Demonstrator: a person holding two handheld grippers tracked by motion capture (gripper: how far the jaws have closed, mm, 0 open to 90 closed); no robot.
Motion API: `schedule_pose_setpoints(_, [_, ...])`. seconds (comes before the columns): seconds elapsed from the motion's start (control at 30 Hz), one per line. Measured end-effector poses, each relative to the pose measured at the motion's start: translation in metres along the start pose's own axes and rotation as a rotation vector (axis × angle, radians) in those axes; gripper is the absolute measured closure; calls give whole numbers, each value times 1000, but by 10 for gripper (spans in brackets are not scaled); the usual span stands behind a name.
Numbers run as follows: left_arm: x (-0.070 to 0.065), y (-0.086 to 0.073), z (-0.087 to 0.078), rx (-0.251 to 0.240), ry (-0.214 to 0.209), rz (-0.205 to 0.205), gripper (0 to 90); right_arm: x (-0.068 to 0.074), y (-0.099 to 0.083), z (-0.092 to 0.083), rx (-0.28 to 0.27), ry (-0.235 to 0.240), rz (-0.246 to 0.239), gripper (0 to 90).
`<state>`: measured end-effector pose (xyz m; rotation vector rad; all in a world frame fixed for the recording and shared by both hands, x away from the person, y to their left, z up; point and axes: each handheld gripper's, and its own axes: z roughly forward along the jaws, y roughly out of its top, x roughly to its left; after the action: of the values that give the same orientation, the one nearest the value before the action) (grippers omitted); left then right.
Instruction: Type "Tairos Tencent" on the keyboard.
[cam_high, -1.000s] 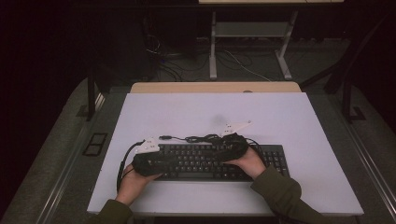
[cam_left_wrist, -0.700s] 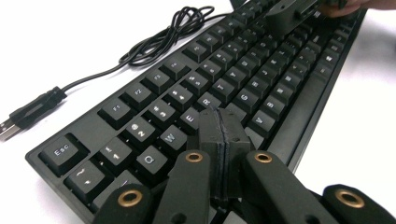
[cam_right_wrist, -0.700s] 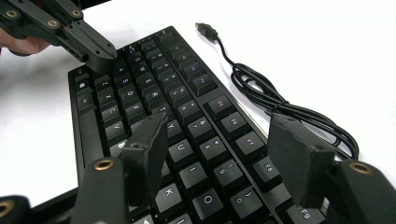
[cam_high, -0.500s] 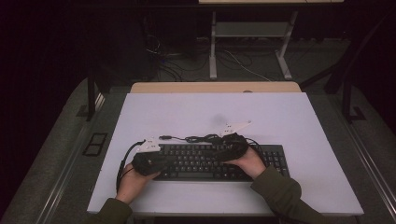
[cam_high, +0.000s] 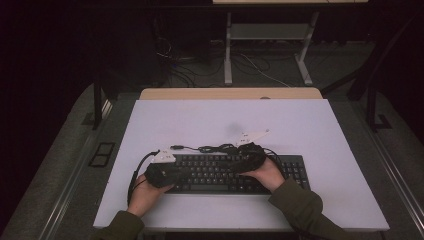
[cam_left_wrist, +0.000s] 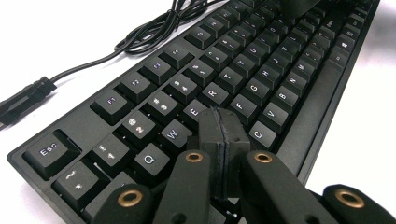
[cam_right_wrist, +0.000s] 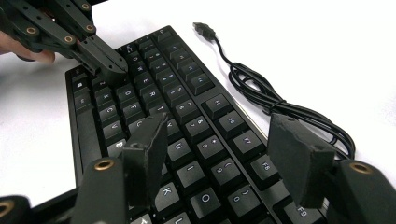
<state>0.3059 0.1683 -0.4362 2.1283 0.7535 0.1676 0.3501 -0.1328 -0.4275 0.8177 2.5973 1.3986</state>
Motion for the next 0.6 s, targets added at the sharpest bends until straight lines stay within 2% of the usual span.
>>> schedule_pose_setpoints(0.6, [2, -1, 2, 11, -6, 0, 891, 0, 0, -1, -2, -3, 3, 378])
